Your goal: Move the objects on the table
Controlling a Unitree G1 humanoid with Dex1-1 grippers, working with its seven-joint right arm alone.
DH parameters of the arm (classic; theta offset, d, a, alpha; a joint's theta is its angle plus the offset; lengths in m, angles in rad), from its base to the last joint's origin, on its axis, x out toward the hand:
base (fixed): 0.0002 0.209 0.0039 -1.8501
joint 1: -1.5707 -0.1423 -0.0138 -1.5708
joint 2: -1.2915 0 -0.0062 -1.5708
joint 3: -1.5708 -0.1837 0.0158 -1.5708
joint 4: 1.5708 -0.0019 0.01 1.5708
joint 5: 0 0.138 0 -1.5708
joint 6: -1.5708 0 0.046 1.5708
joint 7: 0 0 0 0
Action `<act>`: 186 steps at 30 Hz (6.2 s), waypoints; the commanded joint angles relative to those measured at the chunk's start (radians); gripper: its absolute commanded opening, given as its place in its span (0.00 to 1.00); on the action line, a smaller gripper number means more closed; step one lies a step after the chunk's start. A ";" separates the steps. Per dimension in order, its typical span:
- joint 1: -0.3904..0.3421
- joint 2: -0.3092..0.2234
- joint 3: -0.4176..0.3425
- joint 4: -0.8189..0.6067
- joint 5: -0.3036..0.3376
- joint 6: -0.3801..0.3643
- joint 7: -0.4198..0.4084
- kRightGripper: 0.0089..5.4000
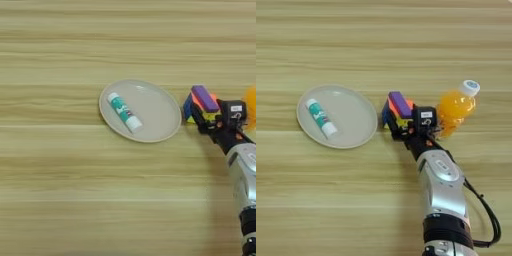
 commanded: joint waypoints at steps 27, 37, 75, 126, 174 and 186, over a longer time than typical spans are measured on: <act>-0.051 -0.040 -0.007 -0.067 0.011 -0.005 -0.006 0.61; -0.047 -0.039 -0.009 -0.116 0.020 0.009 -0.009 0.61; -0.012 0.066 0.174 -0.378 -0.001 0.127 0.023 0.61; -0.019 0.065 0.195 -0.306 -0.036 0.093 0.045 0.99; -0.078 0.064 0.210 -0.224 -0.046 0.079 0.044 0.49; -0.066 0.058 0.246 -0.209 -0.063 0.095 0.069 0.27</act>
